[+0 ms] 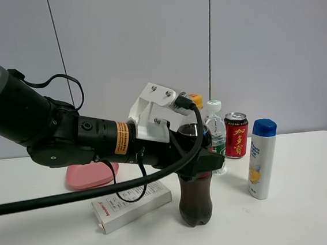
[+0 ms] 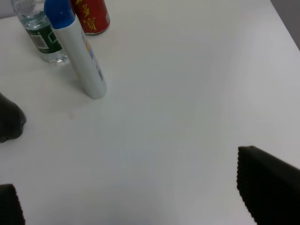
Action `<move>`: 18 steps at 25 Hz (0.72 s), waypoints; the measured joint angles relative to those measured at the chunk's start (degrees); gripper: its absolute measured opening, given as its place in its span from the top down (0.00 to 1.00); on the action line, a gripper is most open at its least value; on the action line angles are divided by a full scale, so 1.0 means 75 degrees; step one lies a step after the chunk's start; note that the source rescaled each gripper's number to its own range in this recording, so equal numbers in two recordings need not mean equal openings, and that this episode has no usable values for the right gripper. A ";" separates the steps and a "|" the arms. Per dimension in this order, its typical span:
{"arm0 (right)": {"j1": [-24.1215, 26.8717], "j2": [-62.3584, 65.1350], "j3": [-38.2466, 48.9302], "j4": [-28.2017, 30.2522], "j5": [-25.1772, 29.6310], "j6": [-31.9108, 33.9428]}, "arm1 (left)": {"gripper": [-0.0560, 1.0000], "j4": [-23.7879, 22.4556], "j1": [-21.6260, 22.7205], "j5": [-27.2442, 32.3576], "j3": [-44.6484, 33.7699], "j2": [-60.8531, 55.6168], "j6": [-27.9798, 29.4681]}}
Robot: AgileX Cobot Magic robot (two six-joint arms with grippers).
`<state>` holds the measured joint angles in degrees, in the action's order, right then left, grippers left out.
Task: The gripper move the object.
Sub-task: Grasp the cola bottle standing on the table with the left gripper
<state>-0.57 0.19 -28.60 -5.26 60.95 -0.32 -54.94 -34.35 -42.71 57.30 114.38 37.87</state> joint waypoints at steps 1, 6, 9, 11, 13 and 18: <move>0.0000 0.0000 0.0000 0.0000 0.0000 0.0000 | 0.10 0.0018 0.0000 0.0000 0.0000 0.0000 -0.0018; 0.0000 0.0000 0.0000 0.0000 0.0000 0.0000 | 0.10 0.0195 -0.0035 0.0026 0.0000 0.0000 -0.0084; 0.0000 0.0000 0.0000 0.0000 0.0000 0.0000 | 0.10 0.0368 -0.0131 0.0156 0.0000 0.0000 -0.0305; 0.0000 0.0000 0.0000 0.0000 0.0000 0.0000 | 0.10 0.0407 -0.0162 0.0183 0.0000 0.0000 -0.0406; 0.0000 0.0000 0.0000 0.0000 0.0000 0.0000 | 0.10 0.0424 -0.0162 0.0183 0.0000 0.0009 -0.0434; 0.0000 0.0000 0.0000 0.0000 0.0000 0.0000 | 0.10 0.0446 -0.0162 0.0197 0.0118 0.0269 -0.0483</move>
<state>-0.57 0.19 -28.60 -5.26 60.95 -0.32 -51.60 -35.57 -41.23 58.19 116.39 34.24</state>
